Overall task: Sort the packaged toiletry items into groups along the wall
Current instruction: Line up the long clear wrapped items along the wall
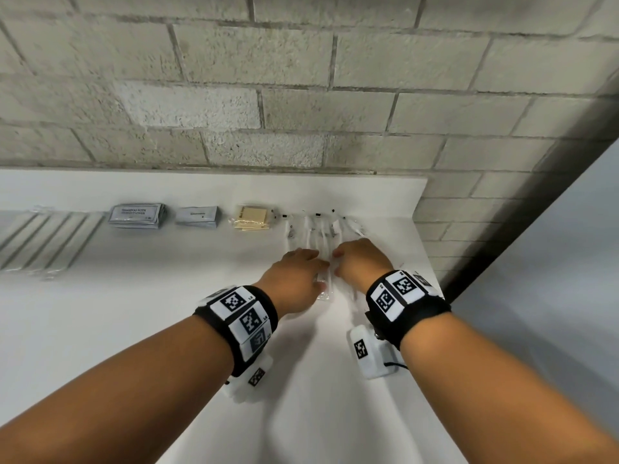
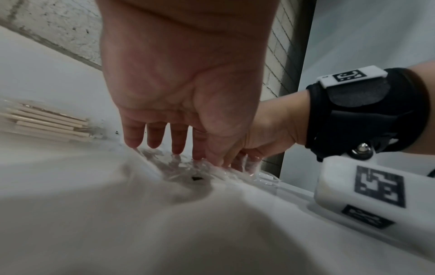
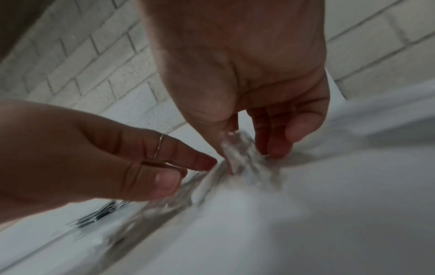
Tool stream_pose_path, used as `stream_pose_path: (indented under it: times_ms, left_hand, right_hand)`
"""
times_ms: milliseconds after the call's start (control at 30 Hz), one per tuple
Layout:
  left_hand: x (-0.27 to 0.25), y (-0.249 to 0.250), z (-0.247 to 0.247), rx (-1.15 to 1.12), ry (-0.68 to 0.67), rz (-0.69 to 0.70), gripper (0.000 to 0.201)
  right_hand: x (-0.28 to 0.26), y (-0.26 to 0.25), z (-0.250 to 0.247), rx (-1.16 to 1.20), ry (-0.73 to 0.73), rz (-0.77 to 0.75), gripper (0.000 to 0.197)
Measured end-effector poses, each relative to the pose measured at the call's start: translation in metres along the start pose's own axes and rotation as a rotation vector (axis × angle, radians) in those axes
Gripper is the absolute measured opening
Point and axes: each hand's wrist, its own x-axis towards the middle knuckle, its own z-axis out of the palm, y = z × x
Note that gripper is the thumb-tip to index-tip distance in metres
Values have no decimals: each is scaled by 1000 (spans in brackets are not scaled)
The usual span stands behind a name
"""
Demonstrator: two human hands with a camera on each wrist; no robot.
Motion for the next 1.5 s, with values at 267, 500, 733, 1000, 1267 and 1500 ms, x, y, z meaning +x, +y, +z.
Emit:
stream_pose_path:
  times_ms: [267, 500, 733, 1000, 1267, 1500]
  left_hand:
    - [-2, 2, -5, -2, -16, -12, 44]
    - [-1, 8, -11, 63, -7, 96, 57]
    - [23, 42, -8, 215, -148, 136, 62]
    - [24, 37, -8, 118, -199, 104, 61]
    - [9, 16, -31, 142, -137, 12, 64]
    - [-8, -11, -18, 204, -346, -119, 85]
  right_hand:
    - [-6, 12, -4, 221, 41, -26, 37]
    - [-10, 59, -35, 68, 238, 281, 36]
    - [-14, 45, -29, -3, 83, 102, 36]
    - [-5, 36, -24, 118, 104, 76, 39]
    - [-7, 34, -29, 112, 135, -43, 44]
    - [-20, 12, -20, -194, -165, -224, 68]
